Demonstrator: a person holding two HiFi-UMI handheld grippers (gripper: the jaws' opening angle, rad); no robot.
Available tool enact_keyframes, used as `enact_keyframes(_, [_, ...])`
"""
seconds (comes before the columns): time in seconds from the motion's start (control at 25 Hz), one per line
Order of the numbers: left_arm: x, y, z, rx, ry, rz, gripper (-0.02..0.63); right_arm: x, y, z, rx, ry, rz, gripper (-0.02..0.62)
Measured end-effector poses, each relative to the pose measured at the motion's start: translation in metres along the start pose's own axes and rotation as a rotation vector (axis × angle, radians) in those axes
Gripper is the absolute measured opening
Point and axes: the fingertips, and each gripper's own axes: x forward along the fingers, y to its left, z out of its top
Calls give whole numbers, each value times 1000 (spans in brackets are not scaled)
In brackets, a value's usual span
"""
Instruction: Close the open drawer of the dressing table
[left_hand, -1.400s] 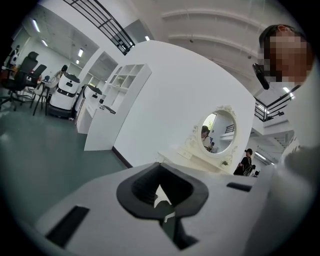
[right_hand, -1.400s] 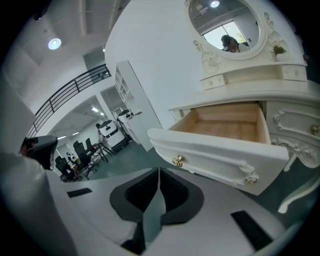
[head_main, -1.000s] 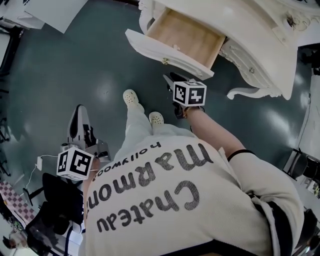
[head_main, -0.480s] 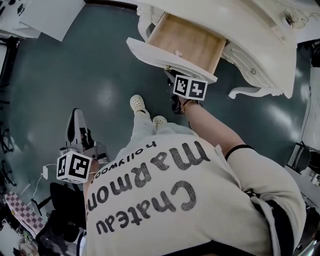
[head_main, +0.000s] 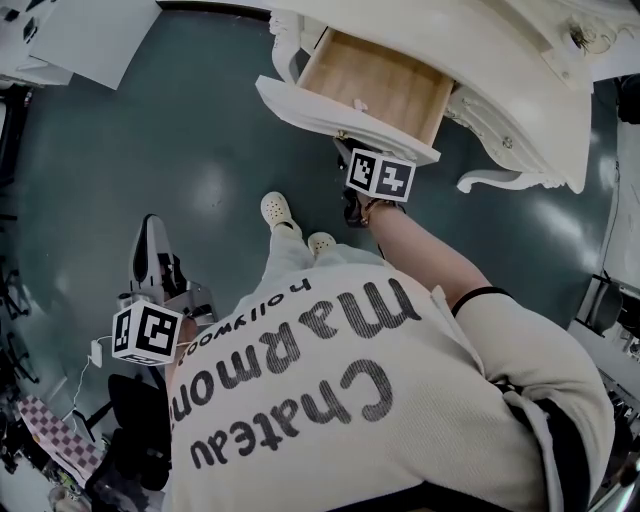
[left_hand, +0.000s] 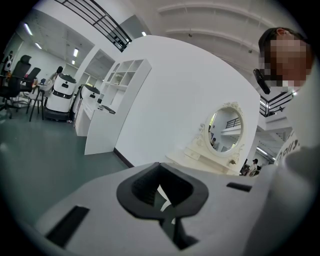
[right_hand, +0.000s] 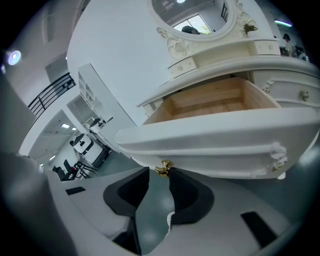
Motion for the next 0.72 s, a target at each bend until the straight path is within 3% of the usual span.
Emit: enact_keyframes(0.72, [46,6,12,-14,24,-18,5,14,-18,33,82,-27,-64,146])
